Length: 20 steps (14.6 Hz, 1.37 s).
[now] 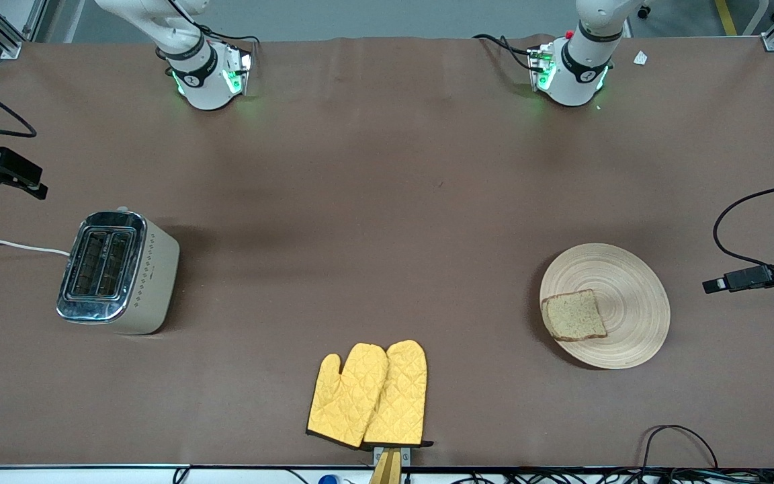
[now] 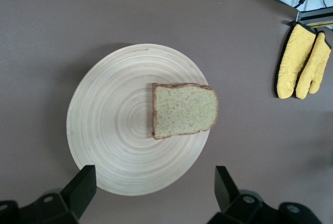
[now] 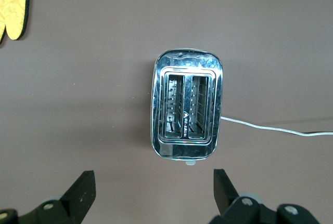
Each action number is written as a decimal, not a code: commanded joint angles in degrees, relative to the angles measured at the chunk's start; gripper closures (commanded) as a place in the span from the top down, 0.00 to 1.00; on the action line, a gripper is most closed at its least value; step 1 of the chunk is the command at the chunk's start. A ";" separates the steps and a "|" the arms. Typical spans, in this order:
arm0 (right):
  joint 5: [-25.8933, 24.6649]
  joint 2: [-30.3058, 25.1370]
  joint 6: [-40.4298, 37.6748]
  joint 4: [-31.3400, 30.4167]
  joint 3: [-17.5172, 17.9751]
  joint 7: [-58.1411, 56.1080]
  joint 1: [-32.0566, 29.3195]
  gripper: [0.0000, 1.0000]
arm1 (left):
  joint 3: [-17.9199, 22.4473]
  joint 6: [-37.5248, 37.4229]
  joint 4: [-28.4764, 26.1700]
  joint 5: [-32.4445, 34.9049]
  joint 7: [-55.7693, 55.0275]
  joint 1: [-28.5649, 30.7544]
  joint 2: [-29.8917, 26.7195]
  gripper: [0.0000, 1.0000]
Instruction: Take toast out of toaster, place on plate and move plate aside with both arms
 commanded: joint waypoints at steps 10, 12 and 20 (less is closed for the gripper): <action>-0.42 0.18 -0.51 0.45 -0.03 0.03 -0.48 1.00 | -13.72 -6.73 -0.80 24.68 -12.12 -0.39 -13.79 1.00; -0.42 0.18 -0.51 0.36 -0.03 0.03 -0.57 1.00 | -12.43 -7.78 -0.97 25.78 -11.85 -3.36 -16.25 1.00; -0.33 0.53 -0.42 0.36 -0.11 -0.05 -1.27 1.00 | 17.08 -17.09 -1.76 16.57 -10.89 -30.34 -26.53 1.00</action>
